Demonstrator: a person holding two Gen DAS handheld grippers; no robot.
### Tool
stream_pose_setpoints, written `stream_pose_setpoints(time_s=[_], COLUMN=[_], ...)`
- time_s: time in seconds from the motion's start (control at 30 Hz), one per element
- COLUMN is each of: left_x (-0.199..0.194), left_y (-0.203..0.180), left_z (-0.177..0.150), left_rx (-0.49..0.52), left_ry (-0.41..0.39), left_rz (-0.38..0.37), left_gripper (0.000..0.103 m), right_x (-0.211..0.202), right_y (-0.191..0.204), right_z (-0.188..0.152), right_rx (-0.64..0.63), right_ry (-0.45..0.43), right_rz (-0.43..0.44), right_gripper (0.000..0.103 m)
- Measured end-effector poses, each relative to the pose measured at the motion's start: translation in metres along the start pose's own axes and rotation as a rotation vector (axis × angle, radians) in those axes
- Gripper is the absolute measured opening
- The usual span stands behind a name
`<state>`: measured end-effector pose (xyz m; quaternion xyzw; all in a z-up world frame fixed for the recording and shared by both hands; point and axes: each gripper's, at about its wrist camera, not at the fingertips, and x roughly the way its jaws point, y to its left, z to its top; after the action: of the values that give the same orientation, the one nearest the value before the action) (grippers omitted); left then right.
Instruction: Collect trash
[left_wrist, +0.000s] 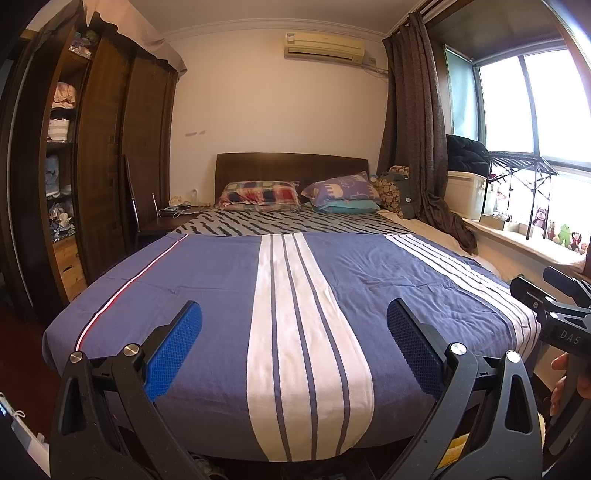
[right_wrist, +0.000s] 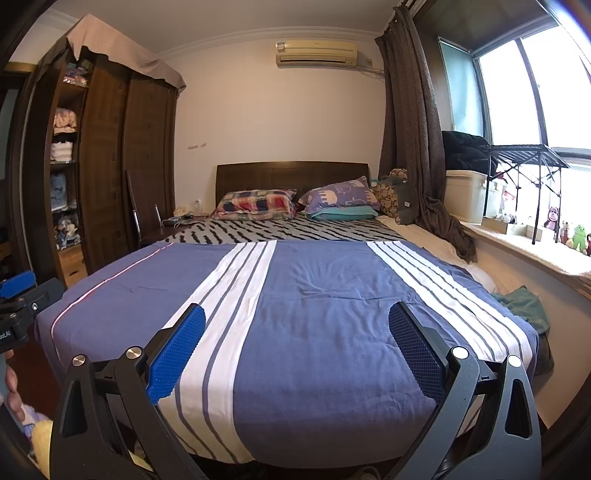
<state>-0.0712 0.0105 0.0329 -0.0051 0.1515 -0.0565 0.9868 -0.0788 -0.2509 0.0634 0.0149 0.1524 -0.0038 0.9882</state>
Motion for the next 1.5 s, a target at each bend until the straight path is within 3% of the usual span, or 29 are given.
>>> stream_pose_setpoints(time_s=[1.5], left_x=[0.01], left_y=[0.011], left_z=[0.004], left_rx=[-0.039], left_ry=[0.034], left_rz=[0.047], left_gripper=[0.095], right_x=[0.009], right_y=[0.003], right_z=[-0.001], right_rx=[-0.015], right_ry=[0.023], right_rz=[0.008], right_gripper=[0.1])
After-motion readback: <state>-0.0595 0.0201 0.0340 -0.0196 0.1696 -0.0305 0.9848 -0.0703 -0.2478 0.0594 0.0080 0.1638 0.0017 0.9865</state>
